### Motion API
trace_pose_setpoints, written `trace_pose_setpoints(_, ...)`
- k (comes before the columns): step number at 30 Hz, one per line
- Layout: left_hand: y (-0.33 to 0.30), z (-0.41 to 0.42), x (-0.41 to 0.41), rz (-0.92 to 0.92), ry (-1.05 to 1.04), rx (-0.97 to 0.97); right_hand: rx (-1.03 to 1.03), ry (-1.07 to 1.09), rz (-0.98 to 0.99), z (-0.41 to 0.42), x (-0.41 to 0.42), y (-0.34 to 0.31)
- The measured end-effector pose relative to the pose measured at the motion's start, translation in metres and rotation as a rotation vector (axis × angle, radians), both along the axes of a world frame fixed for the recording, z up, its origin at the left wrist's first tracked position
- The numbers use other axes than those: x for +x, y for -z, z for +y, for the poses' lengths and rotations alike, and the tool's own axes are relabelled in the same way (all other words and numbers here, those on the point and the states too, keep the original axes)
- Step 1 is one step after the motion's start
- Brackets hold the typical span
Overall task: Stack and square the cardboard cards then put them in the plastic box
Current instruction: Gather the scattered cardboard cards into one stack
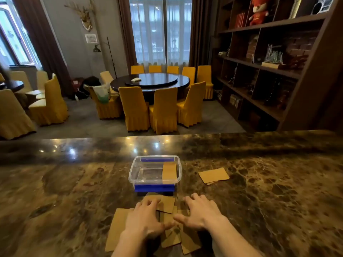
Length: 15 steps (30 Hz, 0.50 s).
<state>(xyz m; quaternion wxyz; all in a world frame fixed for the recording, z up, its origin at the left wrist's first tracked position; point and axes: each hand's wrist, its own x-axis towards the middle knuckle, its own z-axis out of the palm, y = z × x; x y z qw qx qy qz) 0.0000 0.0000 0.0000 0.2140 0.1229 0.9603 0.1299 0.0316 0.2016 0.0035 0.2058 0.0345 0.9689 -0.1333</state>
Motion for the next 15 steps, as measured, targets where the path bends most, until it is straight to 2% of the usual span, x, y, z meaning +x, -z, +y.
trace_pose_setpoints(3,0.008,0.004,0.007,-0.027,-0.006,-0.052,0.062,-0.026,-0.008,0.000,0.005,0.010)
trace_pose_setpoints(15,0.028,0.020,0.003,0.255,-0.140,0.014,0.098,0.006,0.201,0.001,0.017,0.024)
